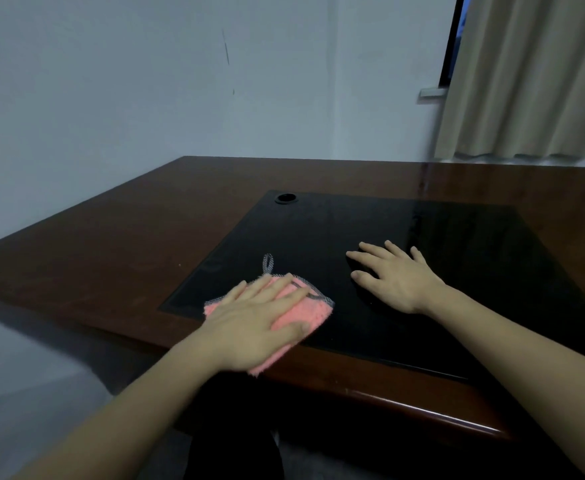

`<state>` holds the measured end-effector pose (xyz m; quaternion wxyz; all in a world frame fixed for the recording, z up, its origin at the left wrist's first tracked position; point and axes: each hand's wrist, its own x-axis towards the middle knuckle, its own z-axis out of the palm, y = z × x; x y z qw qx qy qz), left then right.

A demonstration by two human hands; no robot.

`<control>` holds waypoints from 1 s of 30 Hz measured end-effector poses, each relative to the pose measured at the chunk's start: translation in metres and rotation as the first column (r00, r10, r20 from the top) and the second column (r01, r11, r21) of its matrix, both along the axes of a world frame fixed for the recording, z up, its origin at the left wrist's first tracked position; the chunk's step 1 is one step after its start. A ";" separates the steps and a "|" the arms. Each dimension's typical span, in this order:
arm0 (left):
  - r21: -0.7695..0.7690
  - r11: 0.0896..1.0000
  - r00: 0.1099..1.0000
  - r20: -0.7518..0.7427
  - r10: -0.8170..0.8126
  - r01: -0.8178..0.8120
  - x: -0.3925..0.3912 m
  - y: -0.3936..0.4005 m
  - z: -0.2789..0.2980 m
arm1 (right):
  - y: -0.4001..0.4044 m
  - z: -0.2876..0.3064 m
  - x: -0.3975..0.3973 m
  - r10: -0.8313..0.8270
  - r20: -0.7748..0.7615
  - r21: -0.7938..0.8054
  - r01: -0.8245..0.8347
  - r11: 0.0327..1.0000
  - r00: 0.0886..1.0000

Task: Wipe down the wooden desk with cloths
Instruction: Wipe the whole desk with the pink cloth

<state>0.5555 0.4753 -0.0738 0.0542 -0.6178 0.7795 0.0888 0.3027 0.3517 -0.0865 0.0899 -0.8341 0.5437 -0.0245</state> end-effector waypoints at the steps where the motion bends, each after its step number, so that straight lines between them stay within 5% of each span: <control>1: -0.003 1.000 1.000 0.013 0.019 -0.019 0.007 -0.015 0.001 | 0.000 -0.001 0.000 0.000 0.001 -0.002 0.000 1.000 1.000; 9: -0.047 0.973 0.974 0.004 0.226 -0.226 0.030 -0.119 0.001 | 0.002 0.002 0.000 -0.002 -0.004 0.000 0.002 1.000 1.000; 23: 0.011 0.987 0.987 -0.018 -0.159 0.159 0.046 -0.011 0.000 | -0.014 0.016 0.061 0.068 0.028 0.004 -0.068 0.998 0.997; 30: -0.041 0.998 0.999 0.036 0.038 -0.037 0.078 -0.114 0.000 | -0.013 -0.002 0.089 -0.018 0.049 -0.045 0.021 0.999 0.999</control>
